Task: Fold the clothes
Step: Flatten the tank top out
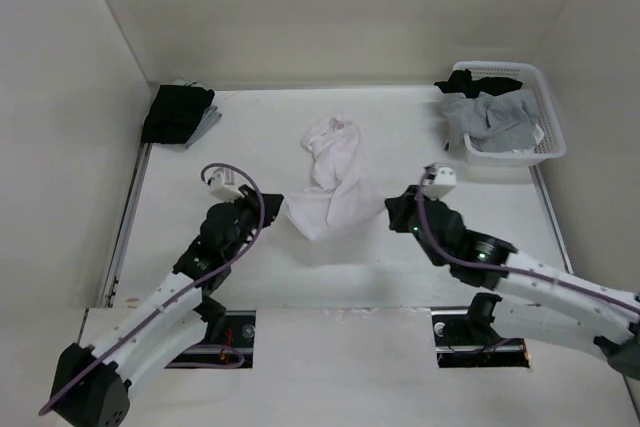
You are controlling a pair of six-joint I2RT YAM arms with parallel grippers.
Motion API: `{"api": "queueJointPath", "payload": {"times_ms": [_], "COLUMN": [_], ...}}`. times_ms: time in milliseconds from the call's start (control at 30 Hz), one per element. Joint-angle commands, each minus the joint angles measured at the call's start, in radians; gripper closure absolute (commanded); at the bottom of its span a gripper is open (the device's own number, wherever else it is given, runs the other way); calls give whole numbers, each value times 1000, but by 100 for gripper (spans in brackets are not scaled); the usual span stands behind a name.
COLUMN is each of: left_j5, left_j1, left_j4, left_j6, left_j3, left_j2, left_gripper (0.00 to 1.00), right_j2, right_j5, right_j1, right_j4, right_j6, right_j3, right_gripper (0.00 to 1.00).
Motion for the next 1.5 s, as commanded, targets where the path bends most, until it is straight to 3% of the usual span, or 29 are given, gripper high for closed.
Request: {"api": "queueJointPath", "payload": {"times_ms": [0, 100, 167, 333, 433, 533, 600, 700, 867, 933, 1200, 1467], "left_j5": [-34, -103, -158, -293, -321, -344, -358, -384, -376, -317, -200, -193], "left_j1": [10, -7, -25, -65, -73, -76, -73, -50, 66, 142, 294, 340], "left_j4": [-41, -98, -121, -74, -34, -29, -12, 12, 71, 75, 28, 9], "left_j6": [74, 135, 168, 260, 315, 350, 370, 378, 344, 305, 283, 326], "left_j3": [193, 366, 472, 669, 744, 801, 812, 793, 798, 866, 1245, 1353], "left_j2": [-108, -168, -191, -197, -159, -107, -56, 51, 310, 410, 674, 676], "left_gripper": [96, 96, 96, 96, 96, 96, 96, 96, 96, 96, 98, 98], "right_j2": [-257, -434, -469, -359, -269, -189, -141, -60, 185, 323, 688, 863], "right_j5": [96, 196, 256, 398, 391, 351, 298, 178, -282, -417, -487, -502], "right_j1": [31, 89, 158, 301, 311, 312, 249, 47, -436, -559, -658, -650], "right_j4": [-25, -64, -56, 59, 166, 192, 199, 179, 108, 111, -28, -215], "right_j6": [-24, -135, -246, -539, -702, -760, -769, -704, -388, -323, -329, -349], "right_j3": [40, 166, 278, 534, 642, 705, 717, 699, 737, 807, 1316, 1806], "right_gripper": [100, 100, 100, 100, 100, 100, 100, 100, 100, 100, 100, 100]}}
